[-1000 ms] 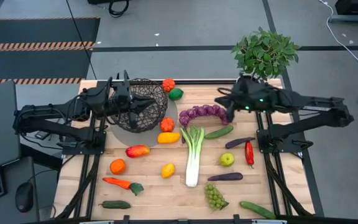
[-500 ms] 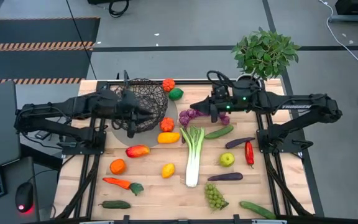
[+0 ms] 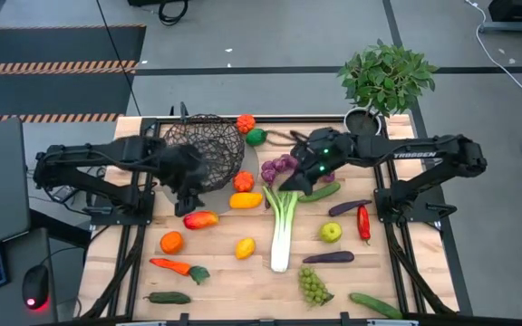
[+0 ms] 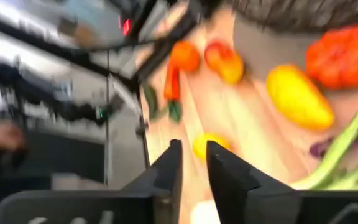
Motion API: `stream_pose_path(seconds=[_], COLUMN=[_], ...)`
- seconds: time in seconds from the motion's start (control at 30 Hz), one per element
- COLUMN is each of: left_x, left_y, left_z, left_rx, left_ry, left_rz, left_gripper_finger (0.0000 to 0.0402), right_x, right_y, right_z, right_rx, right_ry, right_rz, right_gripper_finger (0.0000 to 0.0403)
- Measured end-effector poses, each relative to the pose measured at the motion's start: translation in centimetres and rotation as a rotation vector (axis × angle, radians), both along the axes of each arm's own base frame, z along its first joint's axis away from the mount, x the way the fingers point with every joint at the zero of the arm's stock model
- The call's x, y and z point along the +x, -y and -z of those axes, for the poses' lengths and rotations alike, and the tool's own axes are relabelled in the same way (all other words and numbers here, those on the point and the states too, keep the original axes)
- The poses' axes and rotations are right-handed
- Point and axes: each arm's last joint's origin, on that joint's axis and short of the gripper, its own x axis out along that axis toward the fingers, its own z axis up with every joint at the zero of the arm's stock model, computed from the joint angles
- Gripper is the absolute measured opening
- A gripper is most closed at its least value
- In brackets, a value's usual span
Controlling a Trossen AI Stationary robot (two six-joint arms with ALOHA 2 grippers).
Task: Build produce basket
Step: Put the orange carrot into the wire basket
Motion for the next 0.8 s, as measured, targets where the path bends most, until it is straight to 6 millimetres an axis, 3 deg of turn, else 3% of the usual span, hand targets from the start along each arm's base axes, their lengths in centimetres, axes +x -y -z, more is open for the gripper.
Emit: stream_pose_path(seconds=[0.2, 0.4, 0.6, 0.8], left_x=[0.7, 1.4, 2.1, 3.3], left_y=[2.7, 6.9, 10.1, 12.3], left_z=[1.8, 3.4, 5.4, 7.3], left_rx=[-0.054, -0.054, -0.029, 0.013], left_ry=[-0.163, -0.255, -0.351, -0.366], left_rz=[0.115, 0.240, 0.300, 0.308], left_gripper_finger=[0.0267, 0.0266, 0.0266, 0.0265], right_x=[0.2, -2.0, -5.1, -8.2], right_y=[-0.4, -0.9, -1.2, -2.5], right_z=[2.0, 3.7, 2.3, -0.1], right_rx=[-0.031, -0.157, -0.185, -0.232], right_ry=[-0.124, -0.371, -0.435, -0.396], right_rz=[-0.100, -0.154, -0.194, -0.086], right_gripper_finger=[0.0177, 0.0245, 0.0271, 0.0268])
